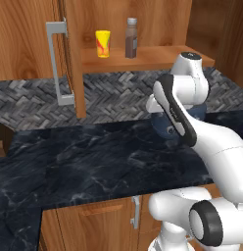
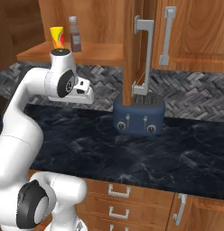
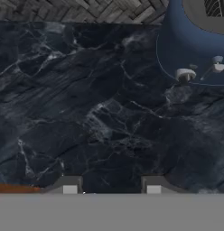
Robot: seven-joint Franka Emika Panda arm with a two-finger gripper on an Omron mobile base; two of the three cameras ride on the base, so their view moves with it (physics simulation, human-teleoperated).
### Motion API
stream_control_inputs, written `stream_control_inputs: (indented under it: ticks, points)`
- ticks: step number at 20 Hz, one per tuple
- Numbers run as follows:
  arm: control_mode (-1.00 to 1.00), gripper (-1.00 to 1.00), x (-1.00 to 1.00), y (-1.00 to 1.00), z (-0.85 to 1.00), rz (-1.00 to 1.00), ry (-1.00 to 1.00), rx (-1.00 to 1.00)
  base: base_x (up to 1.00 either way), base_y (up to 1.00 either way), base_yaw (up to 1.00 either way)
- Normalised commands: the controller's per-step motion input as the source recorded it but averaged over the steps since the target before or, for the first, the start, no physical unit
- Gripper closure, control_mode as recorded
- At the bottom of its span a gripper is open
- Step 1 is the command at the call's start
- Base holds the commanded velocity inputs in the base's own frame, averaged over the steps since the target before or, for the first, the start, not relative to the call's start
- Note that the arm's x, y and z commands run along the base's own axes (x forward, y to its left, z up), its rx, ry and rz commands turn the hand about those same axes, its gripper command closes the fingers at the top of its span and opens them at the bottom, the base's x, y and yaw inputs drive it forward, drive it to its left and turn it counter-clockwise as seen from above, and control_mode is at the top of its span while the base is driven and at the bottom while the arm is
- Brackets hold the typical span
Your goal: Take the cinnamon bottle from the cabinet and place it on the dining table, next to the plate with the cupcake. Then take the chocolate from the dining counter and place it on the cupcake plate.
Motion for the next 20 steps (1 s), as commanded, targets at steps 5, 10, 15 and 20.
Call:
stream_control_inputs:
  ticks: [5, 10, 15, 20]
  points:
    - [-1.0, -1.0, 0.03, -0.02, 0.37, 0.0, -0.21, -0.14, 0.0, 0.0, 0.0]
    - [-1.0, -1.0, 0.28, 0.03, 1.0, 0.0, -0.53, -0.15, 0.0, 0.0, 0.0]
    - [-1.0, -1.0, 0.47, 0.0, 0.96, 0.0, -0.49, 0.07, 0.0, 0.0, 0.0]
    - [-1.0, -1.0, 0.53, 0.25, 0.75, 0.04, -0.37, 0.24, 0.0, 0.0, 0.0]
